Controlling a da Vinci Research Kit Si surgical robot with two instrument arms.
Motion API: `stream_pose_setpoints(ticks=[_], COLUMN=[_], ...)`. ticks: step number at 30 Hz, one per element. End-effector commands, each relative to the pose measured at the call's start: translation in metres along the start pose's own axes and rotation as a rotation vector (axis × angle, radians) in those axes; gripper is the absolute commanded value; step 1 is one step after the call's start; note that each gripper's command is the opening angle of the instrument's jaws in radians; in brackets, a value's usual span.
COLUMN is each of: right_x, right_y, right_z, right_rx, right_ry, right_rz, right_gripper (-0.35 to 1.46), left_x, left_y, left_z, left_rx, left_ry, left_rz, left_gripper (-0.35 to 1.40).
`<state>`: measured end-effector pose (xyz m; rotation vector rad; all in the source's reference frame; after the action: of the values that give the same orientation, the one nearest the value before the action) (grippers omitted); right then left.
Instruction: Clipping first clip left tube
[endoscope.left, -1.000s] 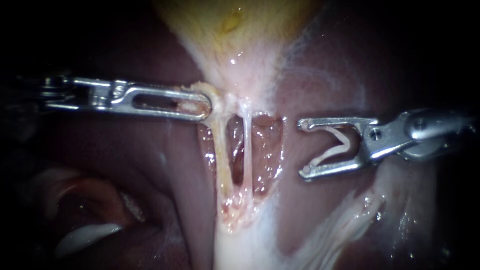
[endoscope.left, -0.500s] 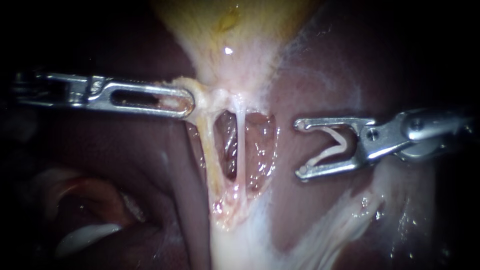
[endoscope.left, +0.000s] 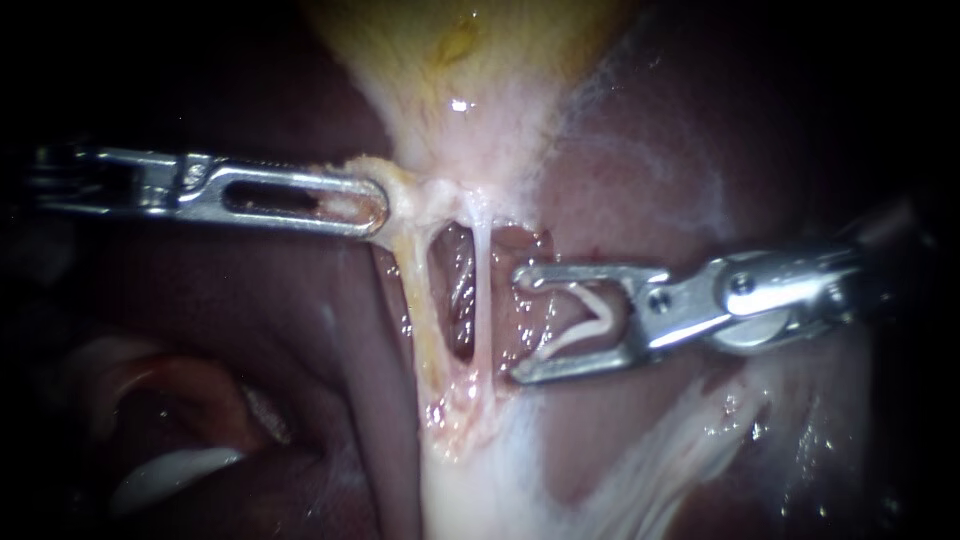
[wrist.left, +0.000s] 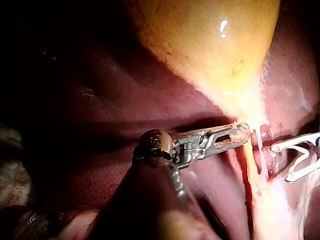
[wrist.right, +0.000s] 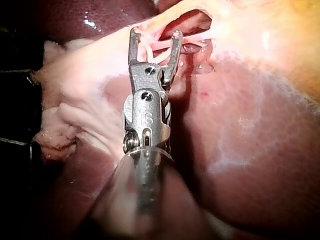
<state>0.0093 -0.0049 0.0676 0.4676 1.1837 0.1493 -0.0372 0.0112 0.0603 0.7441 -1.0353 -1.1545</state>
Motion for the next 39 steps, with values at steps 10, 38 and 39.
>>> stream_pose_setpoints(ticks=[10, 38, 39], right_x=[-0.0025, -0.0031, -0.0033], right_y=[0.0005, 0.0009, 0.0009], right_z=[0.0044, 0.0094, 0.0097], right_rx=[0.024, 0.198, 0.207], right_ry=[0.000, 0.037, 0.036], right_rz=[0.041, 0.146, 0.156], right_gripper=[0.50, 0.46, 0.46], left_x=[0.0000, -0.0001, -0.0001], left_y=[-0.0004, -0.0006, -0.0006], left_z=[0.0000, 0.0003, 0.0004], left_rx=[-0.001, -0.003, -0.003], left_ry=[-0.001, -0.003, -0.003], left_rz=[-0.001, -0.002, -0.002], left_gripper=[-0.35, -0.35, -0.35])
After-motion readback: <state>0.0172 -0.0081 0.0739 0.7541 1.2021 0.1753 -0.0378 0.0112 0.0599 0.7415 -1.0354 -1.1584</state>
